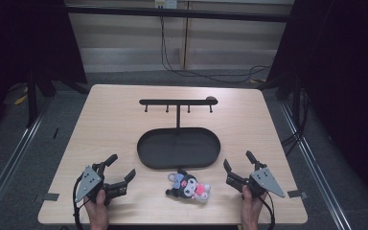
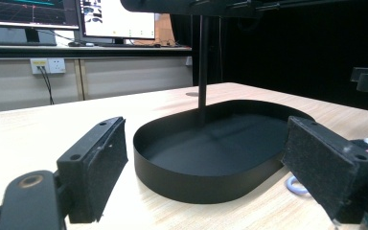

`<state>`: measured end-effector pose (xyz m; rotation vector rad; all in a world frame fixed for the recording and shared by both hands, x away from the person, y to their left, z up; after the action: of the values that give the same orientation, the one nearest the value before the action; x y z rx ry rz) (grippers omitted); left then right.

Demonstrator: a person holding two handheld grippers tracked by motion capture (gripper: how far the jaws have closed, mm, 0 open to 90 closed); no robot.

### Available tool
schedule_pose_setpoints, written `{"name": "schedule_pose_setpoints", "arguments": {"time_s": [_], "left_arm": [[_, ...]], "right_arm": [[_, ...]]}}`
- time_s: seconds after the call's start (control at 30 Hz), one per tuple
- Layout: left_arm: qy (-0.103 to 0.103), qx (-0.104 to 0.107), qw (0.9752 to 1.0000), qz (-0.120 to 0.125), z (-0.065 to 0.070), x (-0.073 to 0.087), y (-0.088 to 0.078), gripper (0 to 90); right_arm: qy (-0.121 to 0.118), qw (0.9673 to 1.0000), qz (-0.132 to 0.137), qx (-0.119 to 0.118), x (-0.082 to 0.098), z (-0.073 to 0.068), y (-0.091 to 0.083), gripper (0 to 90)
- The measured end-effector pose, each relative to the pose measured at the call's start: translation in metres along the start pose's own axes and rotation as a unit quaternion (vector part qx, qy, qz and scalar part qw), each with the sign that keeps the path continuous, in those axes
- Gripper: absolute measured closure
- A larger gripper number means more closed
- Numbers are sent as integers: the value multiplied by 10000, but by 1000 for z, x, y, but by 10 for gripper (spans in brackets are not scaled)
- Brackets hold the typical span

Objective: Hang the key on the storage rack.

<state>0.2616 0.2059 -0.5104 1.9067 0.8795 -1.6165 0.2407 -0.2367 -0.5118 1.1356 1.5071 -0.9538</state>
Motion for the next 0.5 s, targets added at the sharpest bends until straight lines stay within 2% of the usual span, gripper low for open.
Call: {"name": "schedule_pose_setpoints", "arguments": {"time_s": [0.13,0.23,0.3,0.43,0.5], "left_arm": [[25,35,10000,-19,0,0,0,154],[37,40,10000,-7,1,0,0,154],[33,39,10000,-7,1,0,0,153],[41,32,10000,-10,0,0,0,154],[104,60,9999,-10,0,0,0,154]], "right_arm": [[68,9998,-53,175,0,0,1,131],[20,9998,-51,169,0,0,1,133],[-14,9996,-77,282,0,-1,2,138],[-159,9994,-254,192,0,-5,3,145],[-98,9992,-367,78,0,-6,3,168]]}}
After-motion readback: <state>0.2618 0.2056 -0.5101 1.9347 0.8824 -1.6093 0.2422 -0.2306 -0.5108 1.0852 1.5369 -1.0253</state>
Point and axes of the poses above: each handheld gripper's, and its own axes: y roughly forward along the jaws, x roughly out of its underside, z roughly to its right, the point moved 2 cm from there along y, roughly forward along the jaws, and after that the axes turned 12 degrees about y, right-handed, at the moved point
